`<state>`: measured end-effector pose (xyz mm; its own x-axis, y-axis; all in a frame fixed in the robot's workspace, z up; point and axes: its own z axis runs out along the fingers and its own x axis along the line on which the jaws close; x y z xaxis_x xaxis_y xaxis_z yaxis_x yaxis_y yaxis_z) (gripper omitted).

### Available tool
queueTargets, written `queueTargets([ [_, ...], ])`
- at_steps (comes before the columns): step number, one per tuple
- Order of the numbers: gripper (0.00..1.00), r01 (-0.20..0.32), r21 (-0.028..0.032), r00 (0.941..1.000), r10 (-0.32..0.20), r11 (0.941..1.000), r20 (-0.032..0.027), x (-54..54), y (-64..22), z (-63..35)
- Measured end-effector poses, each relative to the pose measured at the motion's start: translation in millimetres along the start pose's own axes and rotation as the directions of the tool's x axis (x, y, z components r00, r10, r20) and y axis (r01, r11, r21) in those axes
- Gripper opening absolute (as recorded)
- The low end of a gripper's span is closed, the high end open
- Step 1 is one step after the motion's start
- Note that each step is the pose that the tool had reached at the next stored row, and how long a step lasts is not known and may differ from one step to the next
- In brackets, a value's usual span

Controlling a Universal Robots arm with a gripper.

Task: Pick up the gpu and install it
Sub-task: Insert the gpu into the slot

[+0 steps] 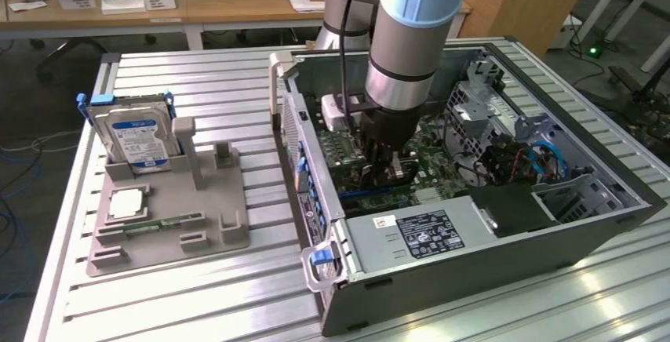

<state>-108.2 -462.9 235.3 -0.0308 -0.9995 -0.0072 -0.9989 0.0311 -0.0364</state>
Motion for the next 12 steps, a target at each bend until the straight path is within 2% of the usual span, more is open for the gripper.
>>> queueTargets([
  [12, 0.28, 0.000, -0.0002, 1.0000, 0.000, 1.0000, -0.0002, 0.0, 0.3, 1.4],
])
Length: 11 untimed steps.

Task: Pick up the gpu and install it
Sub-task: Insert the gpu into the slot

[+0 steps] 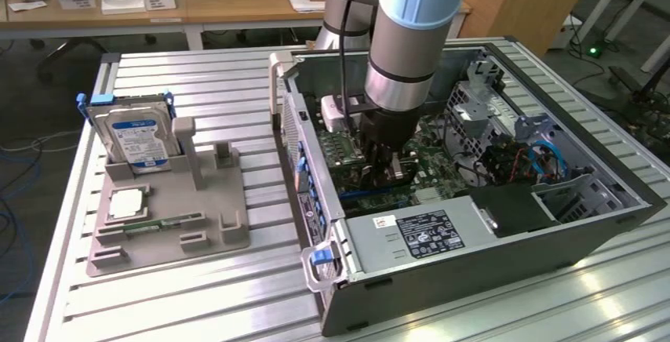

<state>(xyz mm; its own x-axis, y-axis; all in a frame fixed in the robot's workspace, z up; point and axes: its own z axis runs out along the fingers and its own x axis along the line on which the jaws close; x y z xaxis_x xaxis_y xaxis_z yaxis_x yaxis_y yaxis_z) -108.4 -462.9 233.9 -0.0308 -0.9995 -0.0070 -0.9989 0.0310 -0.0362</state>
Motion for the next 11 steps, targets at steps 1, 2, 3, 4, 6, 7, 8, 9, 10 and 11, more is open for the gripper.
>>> queueTargets([
  [1, 0.28, 0.000, 0.0001, 1.0000, 0.000, 1.0000, 0.0000, 0.0, 0.0, 0.0],
  [2, 0.28, 0.000, 0.0000, 1.0000, 0.000, 1.0000, 0.0001, 0.0, 0.0, 0.0],
  [3, 0.28, 0.000, 0.0001, 1.0000, 0.000, 1.0000, 0.0000, 0.0, 0.0, 0.0],
  [4, 0.28, 0.000, 0.0001, 1.0000, 0.000, 1.0000, 0.0002, 0.0, -0.2, 0.1],
  [6, 0.28, 0.000, 0.0001, 1.0000, 0.000, 1.0000, 0.0003, 0.0, -0.5, 0.2],
  [7, 0.28, 0.000, 0.0001, 1.0000, 0.000, 1.0000, 0.0003, 0.0, -0.7, 0.2],
  [8, 0.28, 0.000, 0.0000, 1.0000, 0.000, 1.0000, 0.0002, 0.0, -0.8, 0.2],
  [9, 0.28, 0.000, 0.0001, 1.0000, 0.000, 1.0000, 0.0003, -0.2, -0.9, 0.3],
  [10, 0.28, 0.000, 0.0000, 1.0000, 0.000, 1.0000, 0.0005, -1.2, -0.8, 1.1],
  [11, 0.28, 0.000, 0.0001, 1.0000, 0.000, 1.0000, 0.0005, -1.4, -0.8, 1.2],
])
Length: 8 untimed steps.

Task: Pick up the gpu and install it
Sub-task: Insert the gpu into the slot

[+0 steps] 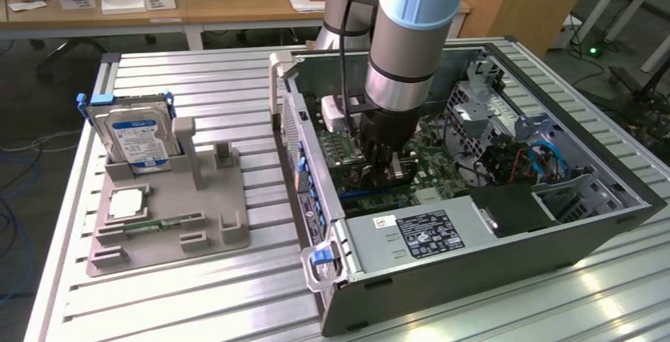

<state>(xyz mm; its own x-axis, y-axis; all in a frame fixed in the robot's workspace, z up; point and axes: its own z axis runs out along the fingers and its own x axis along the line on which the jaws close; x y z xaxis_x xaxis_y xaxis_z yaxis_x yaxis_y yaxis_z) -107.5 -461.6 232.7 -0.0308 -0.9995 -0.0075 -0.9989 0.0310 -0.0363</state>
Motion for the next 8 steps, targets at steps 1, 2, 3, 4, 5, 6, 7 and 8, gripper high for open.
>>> queueTargets([
  [1, 0.28, 0.000, 0.0000, 1.0000, 0.000, 1.0000, -0.0001, -0.2, 0.0, 0.0],
  [2, 0.28, 0.000, 0.0000, 1.0000, 0.000, 1.0000, -0.0001, -0.4, 0.0, 0.1],
  [3, 0.28, 0.000, -0.0001, 1.0000, 0.000, 1.0000, -0.0001, -0.6, 0.1, 0.2],
  [4, 0.28, 0.000, 0.0000, 1.0000, 0.000, 1.0000, -0.0001, -0.8, 0.0, 0.2],
  [5, 0.28, 0.000, 0.0000, 1.0000, 0.000, 1.0000, -0.0001, -0.9, 0.1, 0.3],
  [6, 0.28, 0.000, 0.0000, 1.0000, 0.000, 1.0000, -0.0001, -1.2, 0.1, 0.6],
  [7, 0.28, 0.000, -0.0001, 1.0000, 0.000, 1.0000, -0.0003, -1.3, 0.2, 0.8],
  [8, 0.28, 0.000, -0.0002, 1.0000, 0.000, 1.0000, -0.0003, -1.4, 0.2, 0.9],
])
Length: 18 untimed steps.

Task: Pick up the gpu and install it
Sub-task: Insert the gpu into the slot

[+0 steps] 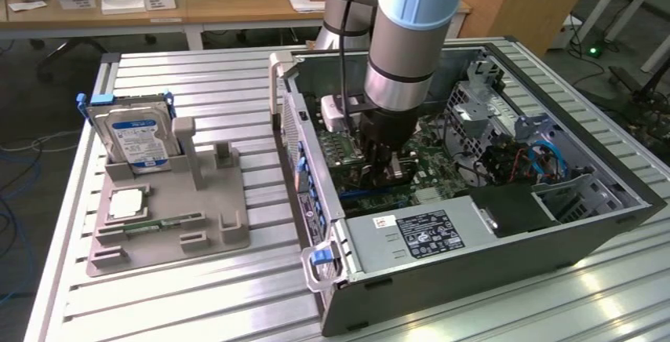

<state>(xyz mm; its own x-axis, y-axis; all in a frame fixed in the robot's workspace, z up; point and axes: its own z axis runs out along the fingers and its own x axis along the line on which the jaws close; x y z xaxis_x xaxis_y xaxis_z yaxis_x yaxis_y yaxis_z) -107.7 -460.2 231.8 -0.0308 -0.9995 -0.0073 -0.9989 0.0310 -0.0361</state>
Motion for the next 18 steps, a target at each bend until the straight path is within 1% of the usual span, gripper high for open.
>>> queueTargets([
  [18, 0.28, 0.000, 0.0007, 1.0000, 0.000, 1.0000, 0.0015, -0.1, 0.7, 4.2],
])
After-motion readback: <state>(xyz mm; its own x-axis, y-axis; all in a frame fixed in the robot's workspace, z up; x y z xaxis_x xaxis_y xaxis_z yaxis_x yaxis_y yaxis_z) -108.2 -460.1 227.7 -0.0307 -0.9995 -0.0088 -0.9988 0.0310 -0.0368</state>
